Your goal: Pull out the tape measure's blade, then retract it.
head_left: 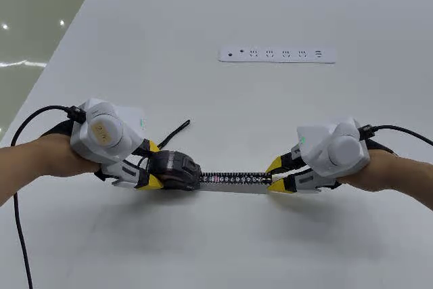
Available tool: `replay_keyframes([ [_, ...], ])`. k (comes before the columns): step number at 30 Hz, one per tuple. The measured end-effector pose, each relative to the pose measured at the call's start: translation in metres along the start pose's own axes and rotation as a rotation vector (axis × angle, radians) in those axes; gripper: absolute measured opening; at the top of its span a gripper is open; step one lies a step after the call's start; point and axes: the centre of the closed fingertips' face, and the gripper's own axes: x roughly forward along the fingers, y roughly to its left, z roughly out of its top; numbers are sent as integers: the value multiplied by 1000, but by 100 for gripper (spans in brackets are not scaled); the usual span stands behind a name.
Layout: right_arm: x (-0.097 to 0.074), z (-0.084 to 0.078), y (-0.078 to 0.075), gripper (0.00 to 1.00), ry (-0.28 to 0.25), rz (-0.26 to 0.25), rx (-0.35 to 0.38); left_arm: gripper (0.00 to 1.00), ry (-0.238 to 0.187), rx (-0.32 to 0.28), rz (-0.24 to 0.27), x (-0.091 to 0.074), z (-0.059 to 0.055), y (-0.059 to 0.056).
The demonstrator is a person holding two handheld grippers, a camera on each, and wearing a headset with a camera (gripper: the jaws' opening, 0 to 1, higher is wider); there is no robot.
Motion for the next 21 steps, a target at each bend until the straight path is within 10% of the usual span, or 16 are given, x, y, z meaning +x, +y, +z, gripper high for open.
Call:
replay_keyframes([
  [21, -2, -9, -2, 12, 7, 3, -8, 26, 3, 3, 0, -3, 4, -4],
])
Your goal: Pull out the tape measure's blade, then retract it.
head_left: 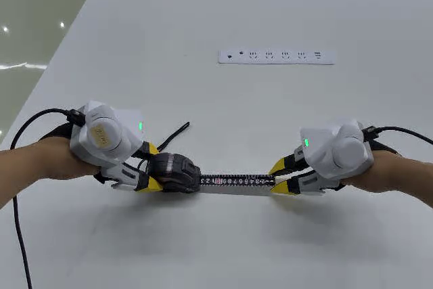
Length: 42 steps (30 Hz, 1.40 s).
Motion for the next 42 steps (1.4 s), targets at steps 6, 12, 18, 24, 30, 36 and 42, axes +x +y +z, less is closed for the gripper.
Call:
replay_keyframes([
  [6, -2, -1, 1, 12, 3, 0, 2, 26, 2, 3, -2, 0, 3, -2],
  [12, -4, -3, 2, 12, 6, -1, 3, 26, 2, 3, -2, 1, 0, 1],
  [18, -7, -3, 4, 12, 7, -1, 4, 26, 3, 5, -2, 2, 0, 1],
  [24, -8, -6, 3, 12, 8, -3, 0, 26, 6, 7, -2, 2, -1, 1],
  [30, -10, -10, 3, 12, 10, -5, 2, 26, 9, 7, -3, 1, 0, 0],
  [36, -11, -16, 1, 12, 12, -8, 4, 26, 12, 8, -5, 1, 2, -1],
  [42, -16, -14, 5, 12, 16, -9, 5, 26, 13, 9, -5, 2, 0, 0],
])
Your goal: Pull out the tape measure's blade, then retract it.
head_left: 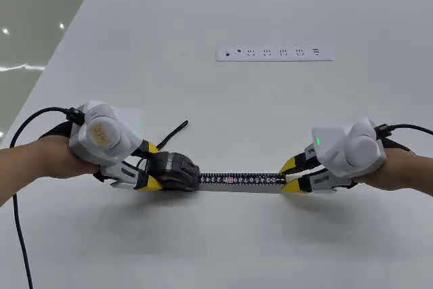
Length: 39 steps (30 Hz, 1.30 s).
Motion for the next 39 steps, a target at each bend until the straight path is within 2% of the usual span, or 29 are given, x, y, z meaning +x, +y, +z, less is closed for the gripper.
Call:
replay_keyframes([
  [10, -2, -4, 0, 12, 5, -1, 3, 26, -1, -1, -2, -1, 3, -2],
  [24, -5, -10, 0, 12, 10, -2, 3, 26, 1, 0, -3, 1, -2, 2],
  [39, -8, -14, -1, 12, 16, -2, 7, 26, 0, 0, -3, 0, 2, -1],
])
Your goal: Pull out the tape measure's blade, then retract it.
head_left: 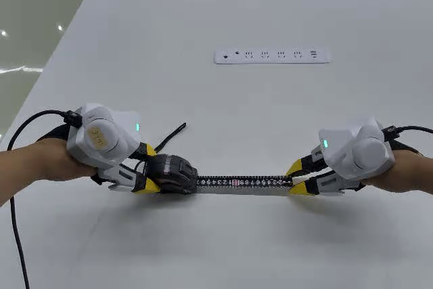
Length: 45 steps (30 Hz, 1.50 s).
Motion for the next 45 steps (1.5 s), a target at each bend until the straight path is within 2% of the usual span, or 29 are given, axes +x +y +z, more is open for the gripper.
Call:
replay_keyframes([
  [8, -4, 1, 2, 12, 1, -3, 5, 26, -1, 0, -1, 0, 0, 1],
  [12, -1, -4, -1, 12, 2, -3, 5, 26, -1, -1, 0, 0, -2, 1],
  [16, -6, 0, 2, 12, 3, -4, 5, 26, -1, -1, 0, 1, -2, 1],
  [25, -5, -5, 0, 12, 4, -5, 7, 26, 1, -1, -1, 1, -3, 2],
  [35, -7, -8, 1, 12, 6, -5, 11, 26, 2, -1, -1, 0, 0, 0],
  [45, -9, -10, 1, 12, 6, -5, 12, 26, 3, -2, 1, 2, -4, 3],
])
